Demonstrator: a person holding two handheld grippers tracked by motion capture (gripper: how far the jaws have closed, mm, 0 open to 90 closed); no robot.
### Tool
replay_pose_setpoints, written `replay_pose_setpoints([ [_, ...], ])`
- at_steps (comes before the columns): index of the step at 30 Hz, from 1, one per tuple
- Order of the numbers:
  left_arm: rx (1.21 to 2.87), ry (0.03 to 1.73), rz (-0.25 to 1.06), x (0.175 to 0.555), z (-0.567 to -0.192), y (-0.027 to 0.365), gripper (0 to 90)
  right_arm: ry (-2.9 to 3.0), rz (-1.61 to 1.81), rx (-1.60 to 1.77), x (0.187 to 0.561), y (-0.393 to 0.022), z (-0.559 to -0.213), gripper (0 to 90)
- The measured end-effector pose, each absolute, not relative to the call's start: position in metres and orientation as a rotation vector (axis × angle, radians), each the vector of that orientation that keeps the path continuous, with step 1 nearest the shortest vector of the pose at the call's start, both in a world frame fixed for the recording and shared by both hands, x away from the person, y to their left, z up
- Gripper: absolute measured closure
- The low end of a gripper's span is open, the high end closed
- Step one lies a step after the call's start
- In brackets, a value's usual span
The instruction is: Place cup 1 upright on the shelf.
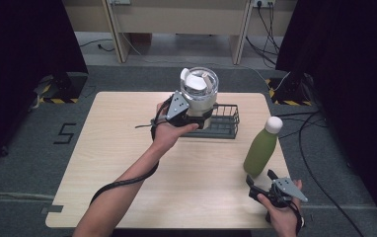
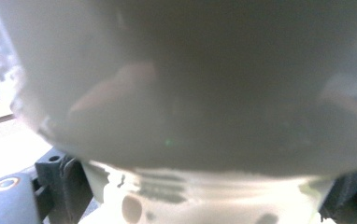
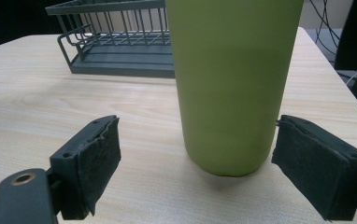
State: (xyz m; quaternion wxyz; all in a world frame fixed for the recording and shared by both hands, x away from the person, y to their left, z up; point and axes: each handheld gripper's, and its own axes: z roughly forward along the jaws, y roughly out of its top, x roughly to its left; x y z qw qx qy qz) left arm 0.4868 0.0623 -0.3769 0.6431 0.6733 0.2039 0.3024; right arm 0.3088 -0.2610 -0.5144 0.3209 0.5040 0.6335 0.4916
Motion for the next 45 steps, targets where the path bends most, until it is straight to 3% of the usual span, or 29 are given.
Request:
replay_pose_setpoints([
  [45, 1.526, 0.549, 0.758, 0.527, -0.374, 0.066, 9.9, 1.661, 1.298, 1.326, 0.309, -0.262, -0.515, 14.8],
])
